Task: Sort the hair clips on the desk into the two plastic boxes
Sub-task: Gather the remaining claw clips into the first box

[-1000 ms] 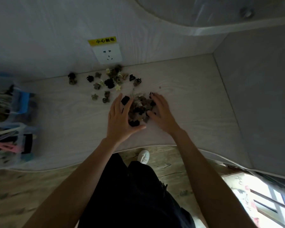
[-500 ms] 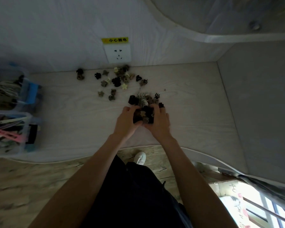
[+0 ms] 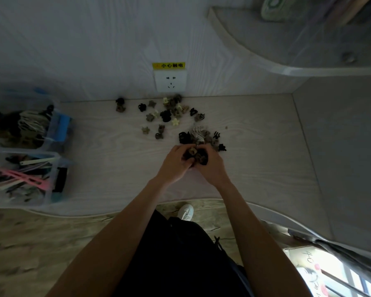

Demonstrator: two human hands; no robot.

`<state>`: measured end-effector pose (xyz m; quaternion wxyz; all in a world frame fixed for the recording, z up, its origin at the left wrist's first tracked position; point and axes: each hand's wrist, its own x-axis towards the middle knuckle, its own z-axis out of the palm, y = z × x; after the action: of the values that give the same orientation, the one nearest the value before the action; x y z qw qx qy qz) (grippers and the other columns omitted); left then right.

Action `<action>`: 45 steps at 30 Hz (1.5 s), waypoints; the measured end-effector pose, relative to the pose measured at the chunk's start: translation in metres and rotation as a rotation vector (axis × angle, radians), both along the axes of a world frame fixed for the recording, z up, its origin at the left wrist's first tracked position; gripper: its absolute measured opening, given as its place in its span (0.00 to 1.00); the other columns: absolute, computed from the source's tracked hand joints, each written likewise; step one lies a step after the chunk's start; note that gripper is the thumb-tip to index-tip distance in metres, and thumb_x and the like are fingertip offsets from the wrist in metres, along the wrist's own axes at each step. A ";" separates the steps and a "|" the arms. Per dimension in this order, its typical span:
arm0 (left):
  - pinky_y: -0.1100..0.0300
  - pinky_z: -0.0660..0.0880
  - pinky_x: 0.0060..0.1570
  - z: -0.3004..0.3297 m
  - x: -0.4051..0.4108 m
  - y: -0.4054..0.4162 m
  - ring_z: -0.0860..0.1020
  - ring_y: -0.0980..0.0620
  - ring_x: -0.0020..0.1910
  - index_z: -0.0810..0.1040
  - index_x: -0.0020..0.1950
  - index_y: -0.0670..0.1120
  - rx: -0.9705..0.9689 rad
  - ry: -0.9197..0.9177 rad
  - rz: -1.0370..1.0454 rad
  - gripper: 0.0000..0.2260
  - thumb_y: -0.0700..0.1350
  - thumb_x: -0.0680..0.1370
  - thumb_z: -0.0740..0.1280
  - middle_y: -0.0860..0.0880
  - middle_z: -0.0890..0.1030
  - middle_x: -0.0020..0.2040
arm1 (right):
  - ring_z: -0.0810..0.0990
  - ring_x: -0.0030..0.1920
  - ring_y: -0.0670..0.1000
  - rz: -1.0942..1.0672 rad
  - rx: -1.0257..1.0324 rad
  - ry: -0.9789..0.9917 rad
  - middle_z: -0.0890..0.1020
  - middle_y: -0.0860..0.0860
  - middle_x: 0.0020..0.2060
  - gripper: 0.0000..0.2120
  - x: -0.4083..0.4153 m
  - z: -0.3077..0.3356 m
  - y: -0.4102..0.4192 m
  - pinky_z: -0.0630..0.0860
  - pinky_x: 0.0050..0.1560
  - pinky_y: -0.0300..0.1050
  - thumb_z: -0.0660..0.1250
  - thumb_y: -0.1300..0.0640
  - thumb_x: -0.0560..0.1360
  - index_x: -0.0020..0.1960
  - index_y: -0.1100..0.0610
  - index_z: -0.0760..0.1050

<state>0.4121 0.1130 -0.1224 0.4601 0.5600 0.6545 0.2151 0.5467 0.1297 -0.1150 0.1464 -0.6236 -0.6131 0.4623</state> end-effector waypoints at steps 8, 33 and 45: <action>0.63 0.80 0.46 0.010 -0.019 0.001 0.81 0.50 0.50 0.72 0.65 0.46 0.029 -0.228 0.122 0.16 0.40 0.78 0.64 0.44 0.74 0.60 | 0.75 0.56 0.51 -0.083 -0.034 0.199 0.76 0.53 0.56 0.15 -0.016 0.021 0.003 0.74 0.56 0.44 0.66 0.57 0.75 0.62 0.57 0.71; 0.62 0.70 0.49 0.095 -0.382 -0.059 0.78 0.48 0.52 0.74 0.60 0.45 0.163 0.315 0.368 0.13 0.44 0.76 0.66 0.46 0.79 0.55 | 0.77 0.56 0.56 0.496 0.037 0.208 0.80 0.59 0.55 0.18 -0.381 0.077 0.024 0.70 0.52 0.41 0.72 0.62 0.69 0.59 0.60 0.76; 0.53 0.75 0.43 0.086 -0.424 -0.064 0.77 0.44 0.52 0.73 0.63 0.49 0.211 0.735 0.266 0.18 0.53 0.75 0.66 0.47 0.76 0.56 | 0.69 0.66 0.56 0.876 0.452 -0.144 0.69 0.56 0.68 0.21 -0.419 0.080 0.041 0.68 0.60 0.45 0.64 0.68 0.71 0.64 0.59 0.72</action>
<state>-0.0120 0.0492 -0.0360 0.1034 0.5541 0.8166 0.1241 0.1273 0.1709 -0.0349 0.0274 -0.2906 -0.9109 0.2916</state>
